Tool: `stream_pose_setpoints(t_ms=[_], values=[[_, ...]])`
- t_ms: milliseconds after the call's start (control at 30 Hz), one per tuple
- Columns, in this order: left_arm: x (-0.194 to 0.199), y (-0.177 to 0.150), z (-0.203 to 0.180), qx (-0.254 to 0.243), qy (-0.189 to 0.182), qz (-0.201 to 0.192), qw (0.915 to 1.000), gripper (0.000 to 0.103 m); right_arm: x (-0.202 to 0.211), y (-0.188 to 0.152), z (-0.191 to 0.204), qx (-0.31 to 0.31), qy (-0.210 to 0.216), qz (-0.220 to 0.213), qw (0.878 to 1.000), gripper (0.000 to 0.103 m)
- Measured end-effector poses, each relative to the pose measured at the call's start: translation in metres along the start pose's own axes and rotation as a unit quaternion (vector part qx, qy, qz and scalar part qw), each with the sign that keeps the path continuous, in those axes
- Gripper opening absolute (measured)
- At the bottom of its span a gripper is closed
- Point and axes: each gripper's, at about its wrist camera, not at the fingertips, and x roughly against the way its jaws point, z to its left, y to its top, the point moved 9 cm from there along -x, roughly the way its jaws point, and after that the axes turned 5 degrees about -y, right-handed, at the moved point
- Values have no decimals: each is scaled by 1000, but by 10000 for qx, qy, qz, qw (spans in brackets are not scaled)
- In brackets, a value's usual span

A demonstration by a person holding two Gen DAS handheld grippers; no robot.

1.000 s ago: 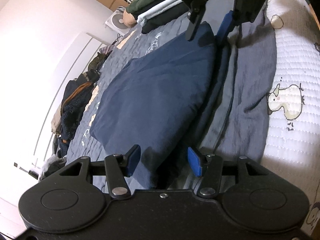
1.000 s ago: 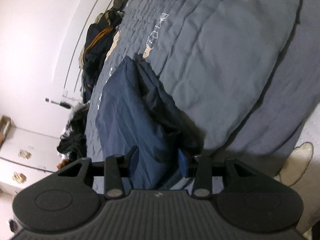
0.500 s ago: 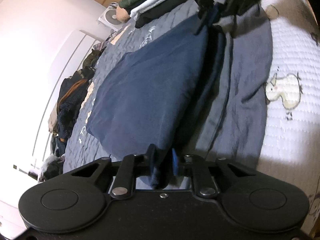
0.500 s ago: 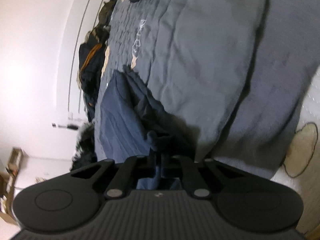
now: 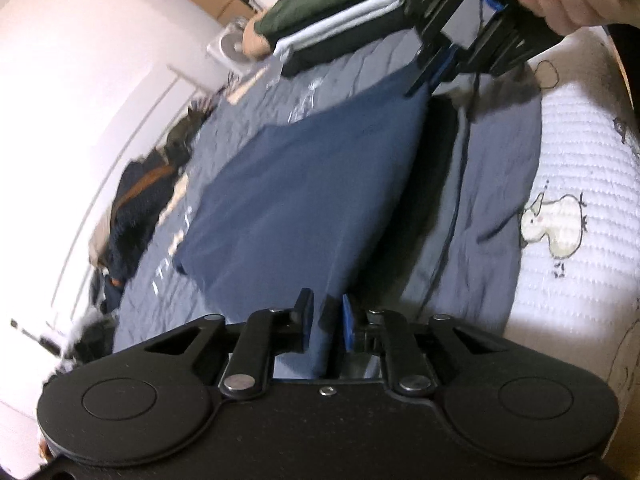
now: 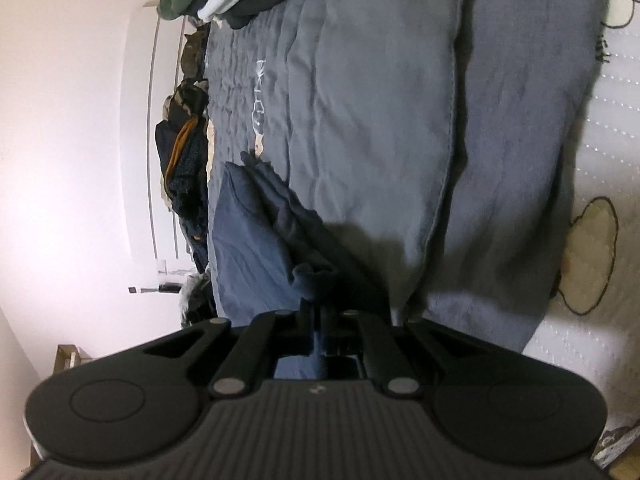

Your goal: Fold clothes

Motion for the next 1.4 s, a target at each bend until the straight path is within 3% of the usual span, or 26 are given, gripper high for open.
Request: stream_pose_setpoints(t_ms=[133, 233, 367, 567, 800, 900, 1000, 1033, 1133, 1200, 1300, 1400], values=[[-3, 8, 0, 67, -21, -118, 9999, 16, -1, -1, -2, -39, -22, 13, 10000, 3], [-14, 6, -3, -137, 56, 26, 9999, 20, -1, -2, -3, -68, -38, 23, 10000, 3], [-23, -6, -1, -397, 167, 373, 9984, 18, -2, -3, -5, -108, -59, 36, 9999, 2], [-23, -31, 10, -391, 148, 1046, 9936, 17, -2, -2, -7, -95, -142, -6, 9999, 2], [-19, -33, 14, -298, 148, 1015, 9943, 20, 0, 0, -7, 13, -259, -56, 9996, 2], [-14, -30, 19, -16, 7, 962, 9954, 20, 5, 0, -1, 300, -361, -79, 9989, 2], [-5, -24, 27, 718, -355, 856, 9931, 21, 11, 0, 5, 586, -463, -101, 9972, 5], [-1, -23, 31, 992, -479, 803, 9907, 26, 12, 0, 7, 681, -497, -108, 9964, 5], [12, -20, 48, 1914, -870, 549, 9761, 43, 18, 1, 13, 967, -598, -130, 9934, 6], [20, -19, 61, 2651, -1177, 283, 9566, 44, 21, 1, 18, 1156, -665, -145, 9910, 6], [28, -22, 85, 3822, -1516, -185, 9114, 45, 31, 1, 32, 1590, -695, -224, 9846, 6], [28, -30, 114, 4694, -1521, -498, 8683, 45, 36, 2, 45, 1951, -681, -310, 9779, 8]])
